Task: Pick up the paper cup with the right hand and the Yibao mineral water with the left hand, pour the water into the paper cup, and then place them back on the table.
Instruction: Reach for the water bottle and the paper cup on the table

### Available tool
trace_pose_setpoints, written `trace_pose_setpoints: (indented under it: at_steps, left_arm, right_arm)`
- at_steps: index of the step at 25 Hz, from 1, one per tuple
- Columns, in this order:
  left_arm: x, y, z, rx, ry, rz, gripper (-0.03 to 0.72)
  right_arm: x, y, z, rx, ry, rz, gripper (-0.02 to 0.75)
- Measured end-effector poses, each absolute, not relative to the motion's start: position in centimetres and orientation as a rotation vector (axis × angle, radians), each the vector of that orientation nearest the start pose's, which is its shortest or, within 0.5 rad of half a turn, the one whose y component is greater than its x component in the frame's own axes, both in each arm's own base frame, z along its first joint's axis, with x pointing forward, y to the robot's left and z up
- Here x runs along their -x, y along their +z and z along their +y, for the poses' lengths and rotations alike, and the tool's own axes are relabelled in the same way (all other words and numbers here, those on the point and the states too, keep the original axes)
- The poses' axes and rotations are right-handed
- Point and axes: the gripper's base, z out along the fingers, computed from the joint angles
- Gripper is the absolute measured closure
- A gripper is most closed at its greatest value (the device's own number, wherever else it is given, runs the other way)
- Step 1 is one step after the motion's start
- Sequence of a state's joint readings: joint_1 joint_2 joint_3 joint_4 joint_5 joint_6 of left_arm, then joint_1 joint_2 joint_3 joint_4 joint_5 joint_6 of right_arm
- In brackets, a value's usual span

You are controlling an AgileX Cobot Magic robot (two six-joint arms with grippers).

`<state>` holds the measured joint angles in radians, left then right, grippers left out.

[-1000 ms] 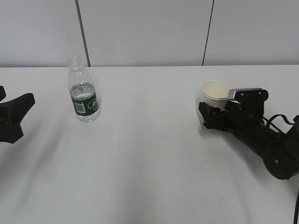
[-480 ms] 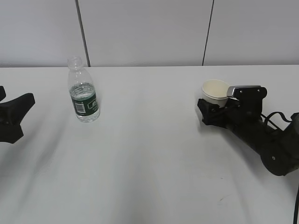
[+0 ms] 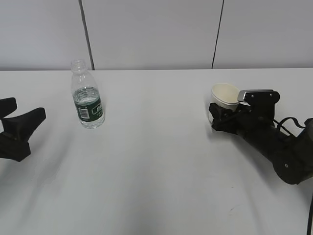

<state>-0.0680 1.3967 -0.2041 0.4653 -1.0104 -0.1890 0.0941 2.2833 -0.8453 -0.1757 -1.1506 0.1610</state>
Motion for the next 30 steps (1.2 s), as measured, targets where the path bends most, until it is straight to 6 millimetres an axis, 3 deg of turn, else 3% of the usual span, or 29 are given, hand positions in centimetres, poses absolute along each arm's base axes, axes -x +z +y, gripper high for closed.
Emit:
trace_pose_setpoints:
  at_steps: [8, 12, 16, 30]
  left_arm:
    - [-21.1, 15.4, -5.2, -0.387, -0.406, 1.730, 0.237]
    - [-22.1, 13.5, -5.3, -0.380, -0.420, 1.802, 0.161]
    - [-23.6, 12.9, -5.4, -0.407, -0.400, 1.800, 0.099]
    - [-29.7, 11.2, -6.5, -0.460, -0.400, 1.748, 0.093]
  right_arm:
    - [-37.4, 5.3, 5.4, 0.174, 0.301, 1.778, 0.222]
    - [-37.2, 5.3, 5.9, 0.239, 0.333, 1.774, 0.223]
    - [-37.1, 5.3, 6.2, 0.277, 0.352, 1.771, 0.223]
    - [-36.7, 5.2, 6.9, 0.376, 0.403, 1.762, 0.223]
